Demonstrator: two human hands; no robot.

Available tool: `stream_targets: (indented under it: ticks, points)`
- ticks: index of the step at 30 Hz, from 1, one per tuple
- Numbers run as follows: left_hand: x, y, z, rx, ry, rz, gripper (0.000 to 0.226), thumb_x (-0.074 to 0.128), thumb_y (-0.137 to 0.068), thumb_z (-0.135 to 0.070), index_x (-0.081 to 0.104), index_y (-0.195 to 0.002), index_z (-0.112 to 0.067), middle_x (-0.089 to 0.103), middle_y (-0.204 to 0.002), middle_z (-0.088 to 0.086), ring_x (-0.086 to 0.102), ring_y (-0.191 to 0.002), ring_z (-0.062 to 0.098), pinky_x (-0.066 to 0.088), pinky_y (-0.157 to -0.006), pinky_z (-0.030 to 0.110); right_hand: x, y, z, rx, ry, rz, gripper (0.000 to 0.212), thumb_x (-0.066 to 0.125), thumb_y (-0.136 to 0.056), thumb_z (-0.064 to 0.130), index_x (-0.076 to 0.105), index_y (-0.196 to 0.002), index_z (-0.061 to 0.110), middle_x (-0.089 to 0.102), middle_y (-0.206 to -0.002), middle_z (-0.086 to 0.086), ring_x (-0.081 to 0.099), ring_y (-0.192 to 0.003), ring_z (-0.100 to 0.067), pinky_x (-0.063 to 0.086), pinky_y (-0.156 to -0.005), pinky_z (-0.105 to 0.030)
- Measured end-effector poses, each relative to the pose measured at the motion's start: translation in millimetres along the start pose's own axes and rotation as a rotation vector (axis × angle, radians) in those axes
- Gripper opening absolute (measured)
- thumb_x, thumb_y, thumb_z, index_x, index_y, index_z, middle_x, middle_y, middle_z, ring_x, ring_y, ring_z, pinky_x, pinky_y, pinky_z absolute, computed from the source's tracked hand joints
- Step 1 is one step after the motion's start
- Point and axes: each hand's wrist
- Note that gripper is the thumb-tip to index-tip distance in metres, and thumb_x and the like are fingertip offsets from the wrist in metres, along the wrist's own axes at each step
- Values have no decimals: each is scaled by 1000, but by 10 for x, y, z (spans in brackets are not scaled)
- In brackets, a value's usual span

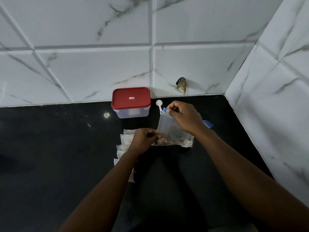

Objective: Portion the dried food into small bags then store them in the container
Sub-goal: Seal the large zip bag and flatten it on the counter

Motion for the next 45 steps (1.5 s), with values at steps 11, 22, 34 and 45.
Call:
stream_targets:
  ticks: [11,22,34,45]
  points:
    - [-50,-51,-126,-94,160,16,40,75,-86,2,67,-117,-23,75,-108,-5,71,-94,-2,57,-80,17,12,88,-78,-35,-223,140,27,73,-92,31,71,-118,23,72,-99,12,66,-92,-1,56,-87,-25]
    - [-308,-523,-829,267,-181,190,44,83,-85,-24,67,-127,-22,70,-122,-8,65,-109,1,54,-92,17,-388,336,-709,100,-69,121,65,83,-79,24,56,-138,32,61,-135,10,54,-124,-12,48,-102,-38]
    - [402,-702,-1488,383,-846,464,59,78,-83,-54,60,-134,-28,62,-129,-5,58,-115,15,49,-94,39,-492,522,-1118,108,-77,-9,40,87,-74,7,73,-110,17,76,-99,1,69,-83,1,55,-78,-12]
    - [478,-793,-1543,328,-677,370,19,71,-94,-42,75,-108,-30,71,-109,-8,66,-98,12,57,-87,41,-357,554,-1075,254,-569,-251,44,82,-75,-3,62,-104,24,72,-99,0,72,-91,-9,58,-81,-24]
Point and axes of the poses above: each hand's wrist, its own y-axis away from the middle knuckle, its own x-axis out of the palm, z = x × y
